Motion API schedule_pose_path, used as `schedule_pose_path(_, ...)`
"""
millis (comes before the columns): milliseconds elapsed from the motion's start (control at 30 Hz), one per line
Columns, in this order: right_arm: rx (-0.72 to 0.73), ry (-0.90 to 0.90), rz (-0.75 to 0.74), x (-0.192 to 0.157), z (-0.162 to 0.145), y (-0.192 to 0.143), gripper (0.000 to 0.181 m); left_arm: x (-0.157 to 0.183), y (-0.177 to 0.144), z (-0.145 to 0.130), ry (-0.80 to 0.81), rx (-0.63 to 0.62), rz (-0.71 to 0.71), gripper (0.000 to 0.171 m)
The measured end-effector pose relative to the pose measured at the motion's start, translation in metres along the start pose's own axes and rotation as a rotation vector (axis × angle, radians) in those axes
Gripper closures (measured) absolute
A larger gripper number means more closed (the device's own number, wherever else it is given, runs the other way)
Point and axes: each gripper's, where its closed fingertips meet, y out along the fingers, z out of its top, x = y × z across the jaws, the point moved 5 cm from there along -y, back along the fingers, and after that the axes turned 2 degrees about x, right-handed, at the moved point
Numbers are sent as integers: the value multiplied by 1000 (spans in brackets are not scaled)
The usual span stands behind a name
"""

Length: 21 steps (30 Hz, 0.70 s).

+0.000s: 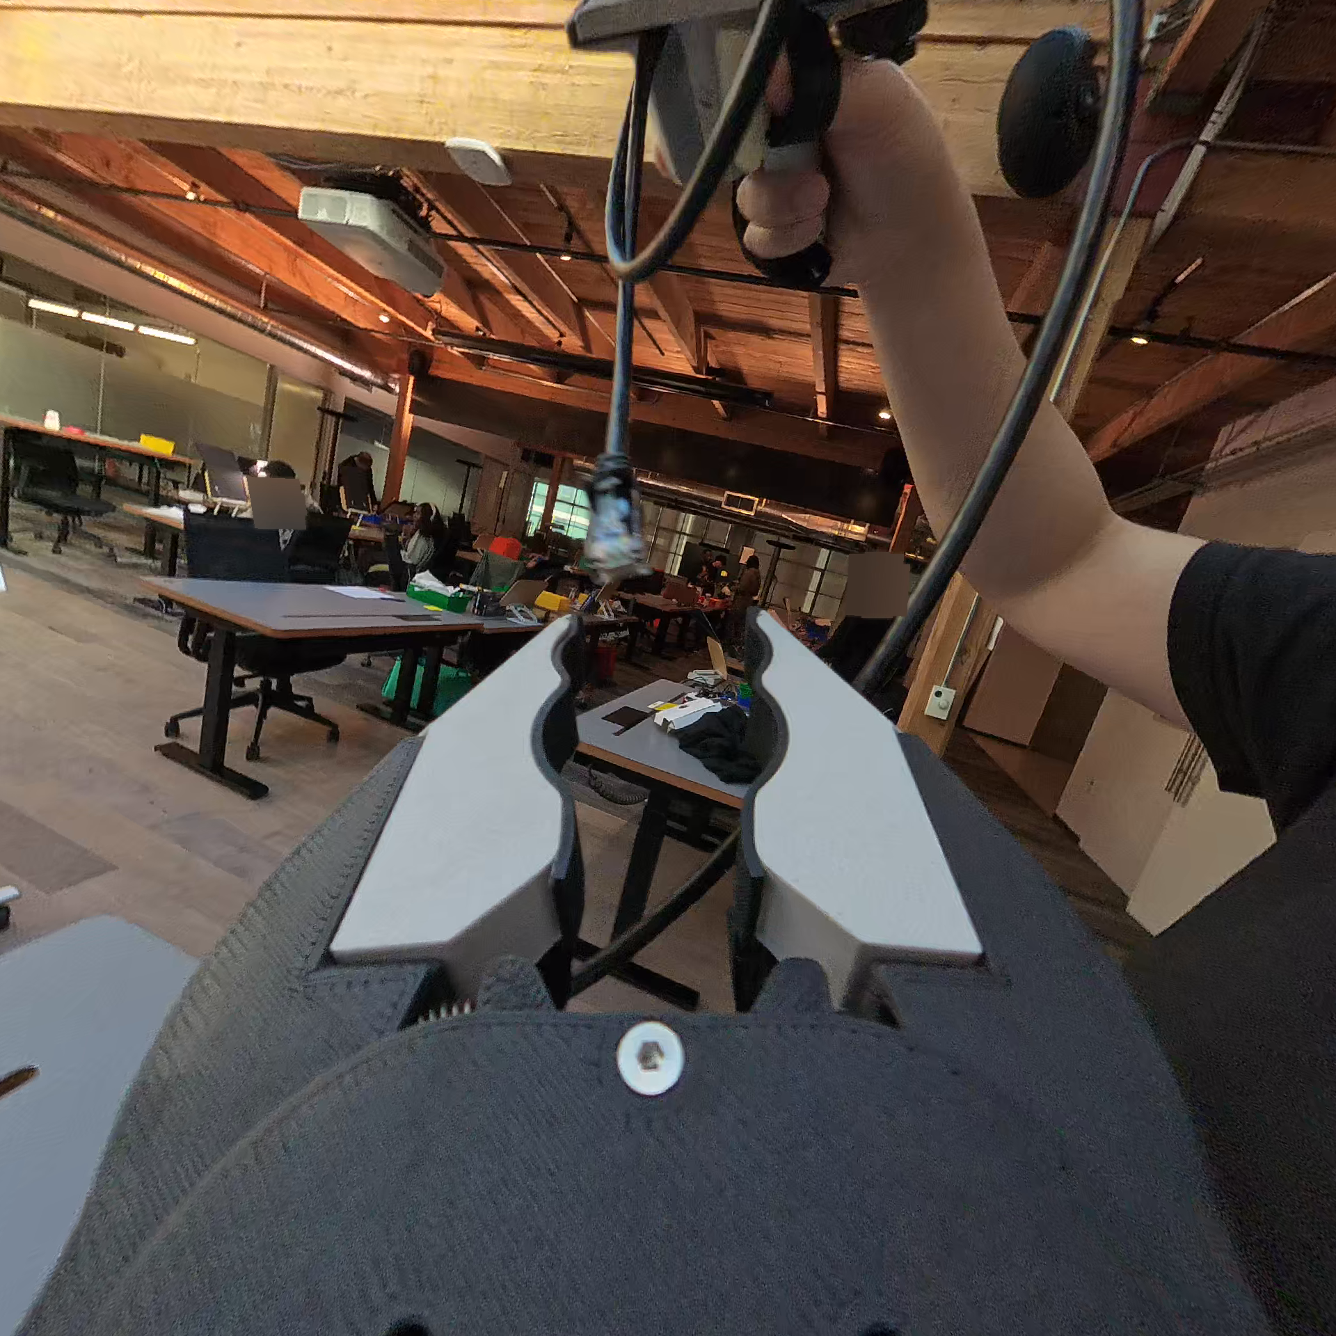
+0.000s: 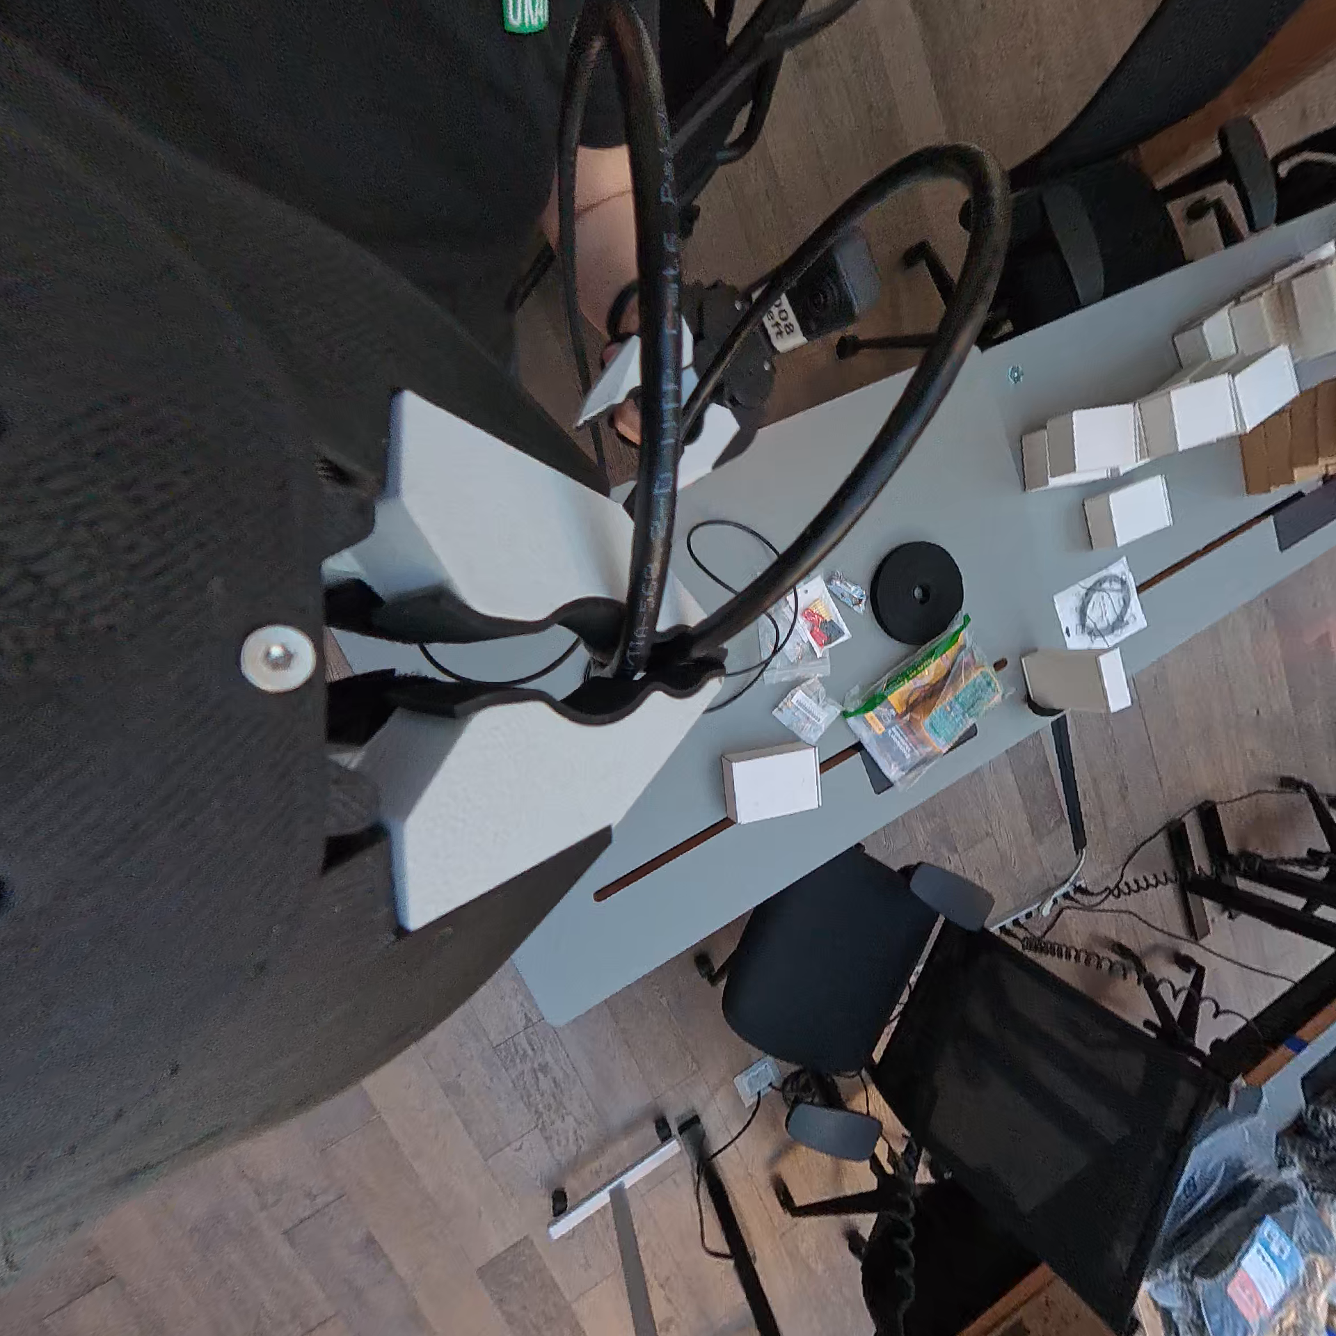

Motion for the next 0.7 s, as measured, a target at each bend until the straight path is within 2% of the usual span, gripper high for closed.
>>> schedule_pose_path(100, 12, -15, 89, -7, -1, -2, 181, -6, -20, 14, 231, -37, -79, 121)
schedule_pose_path(167, 38, 2, 158, -9, 2, -5, 181, -14, -31, 25, 500, -74, -81, 114)
schedule_pose_path(233, 72, 27, 239, -11, 6, -5, 181, -17, -28, 38, 749, -100, -95, 116)
schedule_pose_path(267, 86, 40, 279, -12, 8, -5, 181, -15, -22, 48, 817, -103, -106, 115)
schedule_pose_path(400, 121, 53, 399, -18, 13, 1, 181, 8, 11, 79, 984, -118, -187, 87)
schedule_pose_path(500, 116, 102, 464, -18, 7, 12, 181, 29, 30, 88, 1119, -78, -203, 83)
schedule_pose_path(633, 46, 243, 509, -11, -20, 41, 181, 44, 46, 77, 1049, -69, -300, 97)
schedule_pose_path(667, 4, 287, 499, -6, -31, 51, 181, 44, 47, 73, 1004, -71, -319, 114)
schedule_pose_path(700, -42, 331, 490, -1, -43, 60, 181, 44, 44, 66, 943, -84, -366, 151)
